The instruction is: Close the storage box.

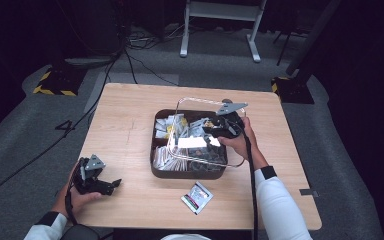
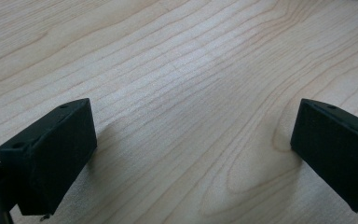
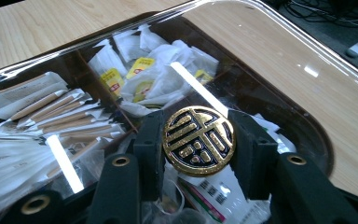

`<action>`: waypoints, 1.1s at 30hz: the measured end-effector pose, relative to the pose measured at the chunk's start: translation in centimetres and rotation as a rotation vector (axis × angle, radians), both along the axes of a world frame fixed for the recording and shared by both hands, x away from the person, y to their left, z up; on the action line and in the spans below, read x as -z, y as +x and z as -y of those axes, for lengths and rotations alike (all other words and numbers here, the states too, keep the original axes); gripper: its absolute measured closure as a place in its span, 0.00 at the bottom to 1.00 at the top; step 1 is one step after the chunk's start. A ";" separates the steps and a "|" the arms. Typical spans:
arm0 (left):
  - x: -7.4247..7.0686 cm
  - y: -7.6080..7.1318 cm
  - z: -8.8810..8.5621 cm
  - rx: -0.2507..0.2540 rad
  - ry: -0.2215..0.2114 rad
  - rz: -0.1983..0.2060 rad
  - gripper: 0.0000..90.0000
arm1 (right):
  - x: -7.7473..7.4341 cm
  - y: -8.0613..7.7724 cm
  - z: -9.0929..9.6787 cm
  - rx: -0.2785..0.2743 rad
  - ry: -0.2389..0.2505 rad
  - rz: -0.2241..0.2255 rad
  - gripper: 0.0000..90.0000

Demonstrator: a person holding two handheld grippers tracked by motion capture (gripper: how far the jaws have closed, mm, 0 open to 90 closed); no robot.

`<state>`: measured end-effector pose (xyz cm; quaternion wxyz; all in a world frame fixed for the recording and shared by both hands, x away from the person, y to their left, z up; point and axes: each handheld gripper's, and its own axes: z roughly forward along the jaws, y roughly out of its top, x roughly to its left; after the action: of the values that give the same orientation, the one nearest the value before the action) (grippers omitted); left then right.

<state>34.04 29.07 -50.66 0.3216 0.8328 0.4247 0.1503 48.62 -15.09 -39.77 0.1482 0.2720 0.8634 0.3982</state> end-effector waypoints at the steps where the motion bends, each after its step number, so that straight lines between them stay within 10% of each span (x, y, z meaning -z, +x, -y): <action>1: 0.0 0.0 0.0 -0.001 -0.002 -0.002 0.00 | 0.1 0.0 -0.3 -0.003 -0.005 0.000 0.65; 33: 0.0 0.0 0.0 -0.001 0.001 0.001 0.01 | 3.5 0.7 -5.7 -0.122 -0.032 -0.077 0.65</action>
<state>34.02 29.08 -50.66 0.3213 0.8328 0.4247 0.1511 49.32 -9.37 -43.24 0.0944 0.2316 0.8898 0.3817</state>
